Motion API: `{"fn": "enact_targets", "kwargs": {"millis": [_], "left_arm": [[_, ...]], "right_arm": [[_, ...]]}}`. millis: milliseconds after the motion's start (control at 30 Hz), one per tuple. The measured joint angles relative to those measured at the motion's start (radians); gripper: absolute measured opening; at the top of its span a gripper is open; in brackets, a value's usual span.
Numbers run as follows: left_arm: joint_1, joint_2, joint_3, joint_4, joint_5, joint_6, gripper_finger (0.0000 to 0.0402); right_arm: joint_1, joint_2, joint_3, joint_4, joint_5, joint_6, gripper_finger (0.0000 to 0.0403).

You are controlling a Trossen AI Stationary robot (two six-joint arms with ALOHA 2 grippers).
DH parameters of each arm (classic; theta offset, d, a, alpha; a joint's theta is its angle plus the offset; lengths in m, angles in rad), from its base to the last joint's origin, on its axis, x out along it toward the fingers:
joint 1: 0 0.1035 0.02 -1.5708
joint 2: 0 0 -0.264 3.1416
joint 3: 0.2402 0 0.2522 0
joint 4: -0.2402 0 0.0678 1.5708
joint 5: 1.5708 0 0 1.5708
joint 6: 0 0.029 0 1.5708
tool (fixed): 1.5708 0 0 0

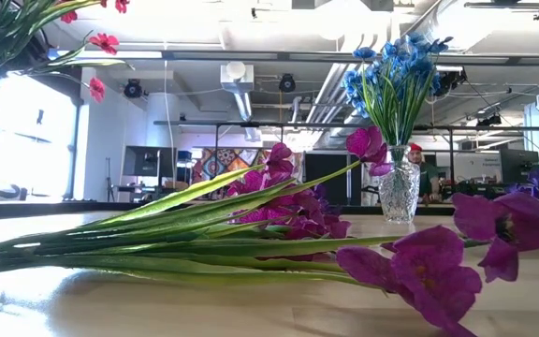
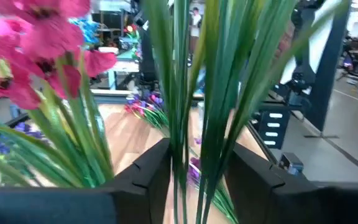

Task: Sort flowers into vase by color
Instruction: Put the top red flower into the pink flower vase

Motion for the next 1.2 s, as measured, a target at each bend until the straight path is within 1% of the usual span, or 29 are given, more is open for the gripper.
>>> {"fn": "enact_targets", "kwargs": {"millis": [233, 333, 433, 667, 800, 900, 1067, 1200], "left_arm": [[-0.016, 0.0, 0.0, 0.018, -0.051, 0.001, 0.0191], [-0.015, -0.016, 0.0, 0.07, -0.05, 0.04, 0.0211], [-0.016, -0.039, 0.0, 0.156, -0.041, 0.127, 0.0224], [-0.024, -0.107, 0.0, 0.42, 0.031, 0.44, 0.0228], [-0.056, -0.142, 0.0, 0.508, 0.035, 0.542, 0.0229], [-0.068, -0.156, 0.0, 0.6, 0.02, 0.605, 0.0229], [-0.067, -0.155, 0.002, 0.773, 0.016, 0.761, 0.0229], [-0.067, -0.155, 0.048, 0.801, 0.016, 0.87, 0.0229]], "right_arm": [[0.013, 0.0, 0.0, -0.008, 0.003, 0.009, 0.0192], [0.015, 0.0, 0.0, -0.009, 0.011, 0.016, 0.0192], [0.015, 0.0, 0.0, -0.009, 0.011, 0.018, 0.0192], [0.015, 0.0, 0.0, -0.009, 0.011, 0.017, 0.0192], [0.015, 0.0, 0.0, -0.012, 0.011, 0.018, 0.0192], [0.015, 0.0, 0.0, -0.029, 0.011, 0.027, 0.0192], [0.014, 0.0, 0.0, -0.124, 0.015, 0.13, 0.0192], [0.014, 0.0, 0.0, -0.198, 0.009, 0.202, 0.0193]]}}
